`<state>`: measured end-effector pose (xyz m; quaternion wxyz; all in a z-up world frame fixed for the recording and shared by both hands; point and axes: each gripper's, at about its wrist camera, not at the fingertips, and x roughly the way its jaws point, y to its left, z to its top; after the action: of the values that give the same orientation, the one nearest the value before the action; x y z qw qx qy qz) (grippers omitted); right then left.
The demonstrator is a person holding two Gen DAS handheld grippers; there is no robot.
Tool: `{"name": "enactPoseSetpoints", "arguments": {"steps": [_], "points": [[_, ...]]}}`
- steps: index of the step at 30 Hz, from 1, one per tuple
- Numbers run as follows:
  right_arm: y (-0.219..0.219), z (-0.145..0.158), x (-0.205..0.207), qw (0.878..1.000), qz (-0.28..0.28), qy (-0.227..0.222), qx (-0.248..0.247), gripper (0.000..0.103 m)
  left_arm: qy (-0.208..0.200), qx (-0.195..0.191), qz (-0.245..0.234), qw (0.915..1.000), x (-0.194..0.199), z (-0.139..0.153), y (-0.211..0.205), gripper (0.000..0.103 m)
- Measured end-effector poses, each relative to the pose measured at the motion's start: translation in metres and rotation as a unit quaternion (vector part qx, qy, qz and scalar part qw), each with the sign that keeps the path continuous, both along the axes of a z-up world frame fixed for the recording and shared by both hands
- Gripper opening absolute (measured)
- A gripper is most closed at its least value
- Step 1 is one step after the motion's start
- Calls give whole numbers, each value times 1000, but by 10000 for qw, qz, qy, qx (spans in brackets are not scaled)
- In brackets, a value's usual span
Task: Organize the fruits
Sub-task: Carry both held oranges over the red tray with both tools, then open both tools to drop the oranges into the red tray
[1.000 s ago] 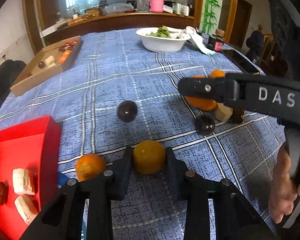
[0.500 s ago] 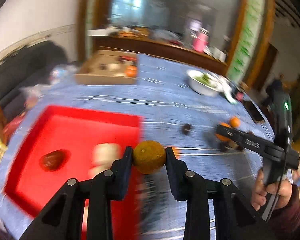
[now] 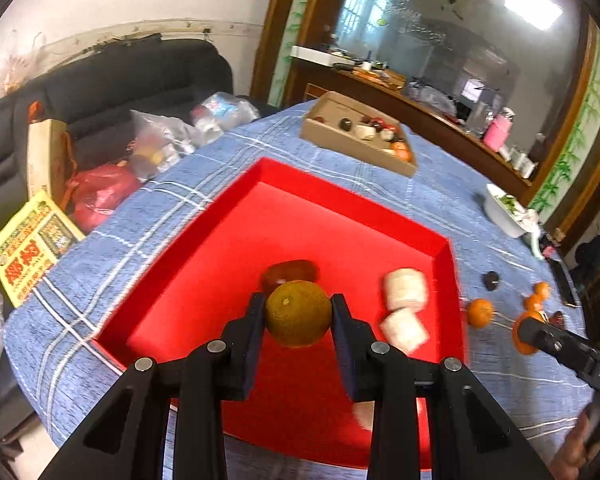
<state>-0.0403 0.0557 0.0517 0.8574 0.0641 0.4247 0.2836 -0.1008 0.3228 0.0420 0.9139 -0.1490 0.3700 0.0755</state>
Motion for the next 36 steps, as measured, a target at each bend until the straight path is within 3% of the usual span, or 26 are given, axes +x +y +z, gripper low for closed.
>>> {"name": "enactPoseSetpoints", "arguments": {"steps": [9, 20, 25, 28, 32, 36], "points": [[100, -10, -11, 9953, 880, 32, -411, 35, 94, -334, 261, 9991, 8, -17, 31, 34], [162, -37, -8, 9874, 1273, 13, -943, 35, -158, -1089, 388, 9932, -4, -11, 58, 39], [161, -38, -8, 9883, 1236, 58, -890, 36, -386, -1171, 467, 9913, -12, 2, 62, 52], [153, -28, -13, 9897, 1165, -104, -828, 43, -456, -1128, 402, 9918, -13, 10, 57, 56], [128, -14, -23, 9928, 969, -268, -657, 44, -541, -798, 271, 9950, -14, 22, 36, 70], [88, -6, -28, 9975, 598, -209, -327, 45, -628, -742, -132, 9952, -16, 34, 8, 73]]}}
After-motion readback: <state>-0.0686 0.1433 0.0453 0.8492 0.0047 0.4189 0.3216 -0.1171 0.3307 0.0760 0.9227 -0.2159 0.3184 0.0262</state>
